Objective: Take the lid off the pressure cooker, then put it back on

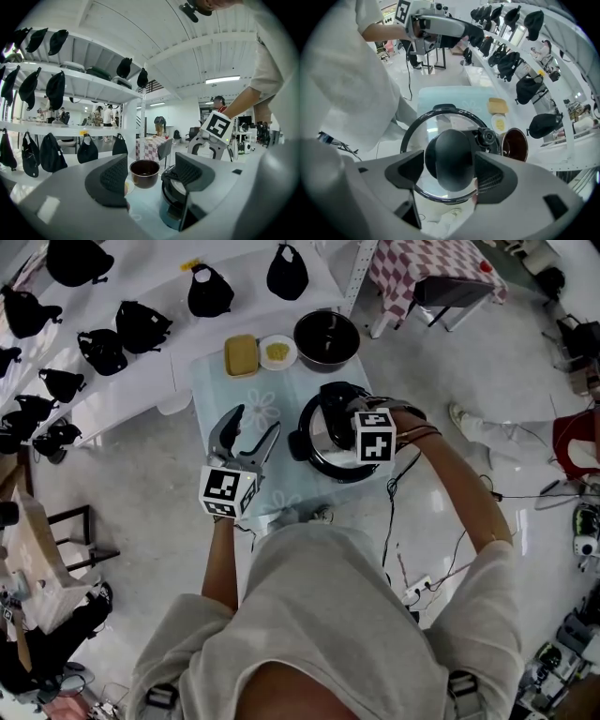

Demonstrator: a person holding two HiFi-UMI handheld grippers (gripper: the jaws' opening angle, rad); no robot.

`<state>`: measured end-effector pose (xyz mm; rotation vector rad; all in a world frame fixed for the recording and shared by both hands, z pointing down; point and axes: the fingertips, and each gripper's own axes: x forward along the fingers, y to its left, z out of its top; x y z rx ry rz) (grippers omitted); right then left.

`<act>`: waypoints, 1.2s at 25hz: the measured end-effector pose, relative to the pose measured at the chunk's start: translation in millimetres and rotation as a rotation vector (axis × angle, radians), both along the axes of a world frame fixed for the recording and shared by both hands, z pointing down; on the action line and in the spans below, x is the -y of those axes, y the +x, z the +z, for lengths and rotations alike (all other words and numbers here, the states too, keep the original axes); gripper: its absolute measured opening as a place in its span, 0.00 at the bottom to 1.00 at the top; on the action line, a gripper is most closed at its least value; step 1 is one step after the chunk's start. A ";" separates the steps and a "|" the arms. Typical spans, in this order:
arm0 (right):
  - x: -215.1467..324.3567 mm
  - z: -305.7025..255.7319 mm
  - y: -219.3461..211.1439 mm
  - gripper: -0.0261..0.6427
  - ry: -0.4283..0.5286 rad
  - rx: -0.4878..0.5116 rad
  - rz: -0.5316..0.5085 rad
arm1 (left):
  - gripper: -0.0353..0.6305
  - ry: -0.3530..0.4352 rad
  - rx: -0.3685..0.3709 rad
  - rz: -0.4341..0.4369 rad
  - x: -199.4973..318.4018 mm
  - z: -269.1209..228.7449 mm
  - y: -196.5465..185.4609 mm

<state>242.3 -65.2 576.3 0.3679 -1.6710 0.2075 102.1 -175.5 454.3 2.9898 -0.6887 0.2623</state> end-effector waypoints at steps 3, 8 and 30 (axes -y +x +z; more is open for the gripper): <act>-0.1 -13.1 0.9 0.52 0.047 0.040 0.061 | 0.52 0.004 -0.003 0.023 -6.3 -2.8 7.6; 2.1 -31.5 10.4 0.51 0.151 0.159 0.230 | 0.52 0.011 -0.006 0.048 -17.6 -4.8 18.1; -55.2 -135.3 106.5 0.04 1.043 0.660 1.219 | 0.09 0.010 -0.013 -0.045 0.7 -11.1 12.8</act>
